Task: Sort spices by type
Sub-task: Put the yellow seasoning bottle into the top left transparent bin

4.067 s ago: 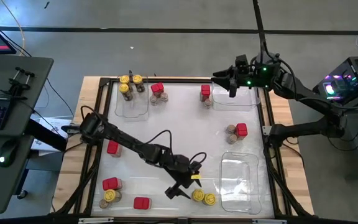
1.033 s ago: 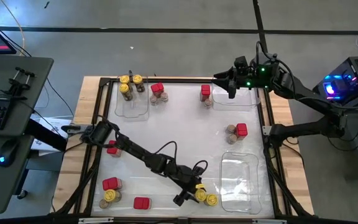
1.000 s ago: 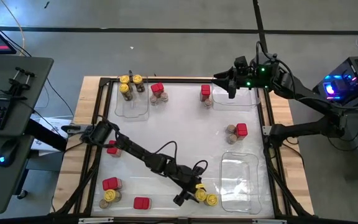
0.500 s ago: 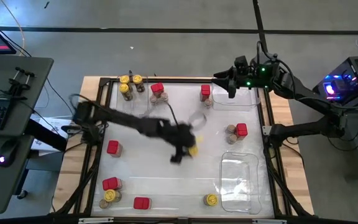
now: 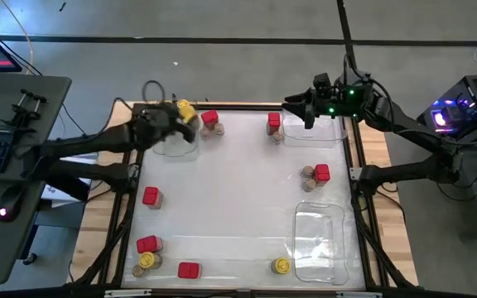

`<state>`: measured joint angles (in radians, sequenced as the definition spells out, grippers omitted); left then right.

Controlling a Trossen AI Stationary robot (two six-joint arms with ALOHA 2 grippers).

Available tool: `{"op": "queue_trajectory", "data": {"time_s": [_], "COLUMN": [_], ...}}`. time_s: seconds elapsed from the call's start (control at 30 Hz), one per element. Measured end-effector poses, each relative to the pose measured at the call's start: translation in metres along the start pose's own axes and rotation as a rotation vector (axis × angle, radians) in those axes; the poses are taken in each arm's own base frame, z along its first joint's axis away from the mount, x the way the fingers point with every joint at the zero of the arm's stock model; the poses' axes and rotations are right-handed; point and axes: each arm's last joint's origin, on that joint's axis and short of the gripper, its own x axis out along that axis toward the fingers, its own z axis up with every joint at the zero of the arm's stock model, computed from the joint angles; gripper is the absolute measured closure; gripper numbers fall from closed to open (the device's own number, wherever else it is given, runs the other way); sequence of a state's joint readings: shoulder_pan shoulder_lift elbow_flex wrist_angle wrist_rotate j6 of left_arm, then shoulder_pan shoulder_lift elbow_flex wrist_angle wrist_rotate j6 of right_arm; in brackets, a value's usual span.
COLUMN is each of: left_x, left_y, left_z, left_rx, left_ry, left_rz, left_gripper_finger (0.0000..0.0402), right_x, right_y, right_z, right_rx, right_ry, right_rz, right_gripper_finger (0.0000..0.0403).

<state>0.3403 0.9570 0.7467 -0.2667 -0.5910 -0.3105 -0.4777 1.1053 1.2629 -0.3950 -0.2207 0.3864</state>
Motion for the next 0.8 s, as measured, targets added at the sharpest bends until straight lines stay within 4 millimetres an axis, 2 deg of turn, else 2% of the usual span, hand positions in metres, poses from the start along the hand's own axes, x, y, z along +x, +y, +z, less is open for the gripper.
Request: {"op": "queue_trajectory", "data": {"time_s": [0.13,0.33,0.63,0.8], "left_x": [0.017,0.039,0.071,0.08], "left_y": [0.022,0.04,0.039,0.035], "left_z": [-0.025,-0.039,-0.047,-0.058], "left_rx": [-0.105,-0.17,-0.285,-0.287], "left_ry": [0.087,0.107,0.094,0.11], "left_rz": [0.133,0.298,0.34,0.404], "left_gripper_finger": [0.0212,0.0212,0.0212,0.021], "right_x": [0.0,0.0,0.0,0.0], "right_y": [-0.001,-0.003,-0.004,-0.004], "right_z": [0.001,0.002,0.003,0.003], "right_rx": [0.047,0.107,0.11,0.103], "right_ry": [-0.02,-0.058,-0.089,-0.088], "right_rz": [-0.046,-0.102,-0.152,-0.149], "right_gripper_finger": [0.0231,0.0231,0.0231,0.0231]}}
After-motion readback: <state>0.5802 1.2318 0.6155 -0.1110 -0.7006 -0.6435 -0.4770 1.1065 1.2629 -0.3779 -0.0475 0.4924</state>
